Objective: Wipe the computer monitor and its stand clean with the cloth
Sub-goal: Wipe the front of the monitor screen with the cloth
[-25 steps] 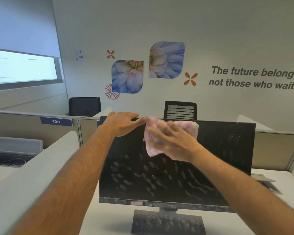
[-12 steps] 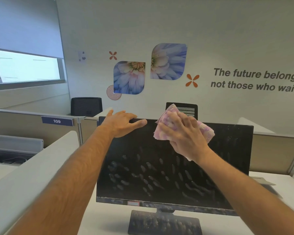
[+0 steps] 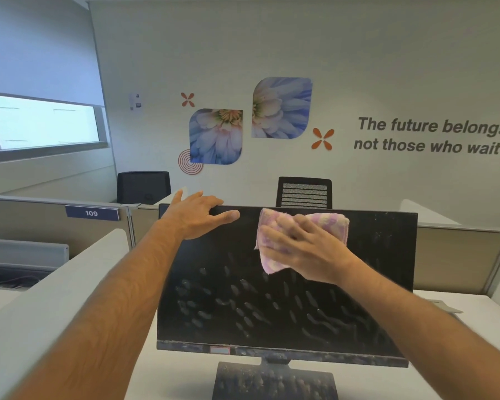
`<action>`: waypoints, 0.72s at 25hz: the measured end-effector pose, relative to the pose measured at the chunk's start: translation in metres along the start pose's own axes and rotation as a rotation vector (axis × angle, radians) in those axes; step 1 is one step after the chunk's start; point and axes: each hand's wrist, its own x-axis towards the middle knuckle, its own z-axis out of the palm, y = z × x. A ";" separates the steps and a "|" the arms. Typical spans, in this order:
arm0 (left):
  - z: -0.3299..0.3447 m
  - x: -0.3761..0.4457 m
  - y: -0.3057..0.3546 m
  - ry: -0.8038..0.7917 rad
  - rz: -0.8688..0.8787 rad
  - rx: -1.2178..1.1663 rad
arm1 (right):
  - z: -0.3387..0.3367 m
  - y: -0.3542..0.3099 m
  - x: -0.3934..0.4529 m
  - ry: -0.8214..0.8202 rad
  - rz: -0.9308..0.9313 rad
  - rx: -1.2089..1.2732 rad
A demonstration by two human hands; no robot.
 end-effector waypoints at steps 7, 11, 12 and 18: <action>0.002 0.004 0.000 -0.003 -0.019 0.013 | 0.004 0.008 -0.013 0.000 0.011 -0.003; 0.000 0.002 0.003 -0.004 -0.028 0.018 | 0.000 0.027 -0.014 0.081 0.493 0.075; -0.001 0.002 0.004 -0.003 -0.030 0.019 | 0.003 0.023 -0.015 0.076 0.416 0.058; -0.001 0.000 0.006 -0.012 -0.033 0.032 | 0.001 0.030 -0.030 0.052 0.396 0.048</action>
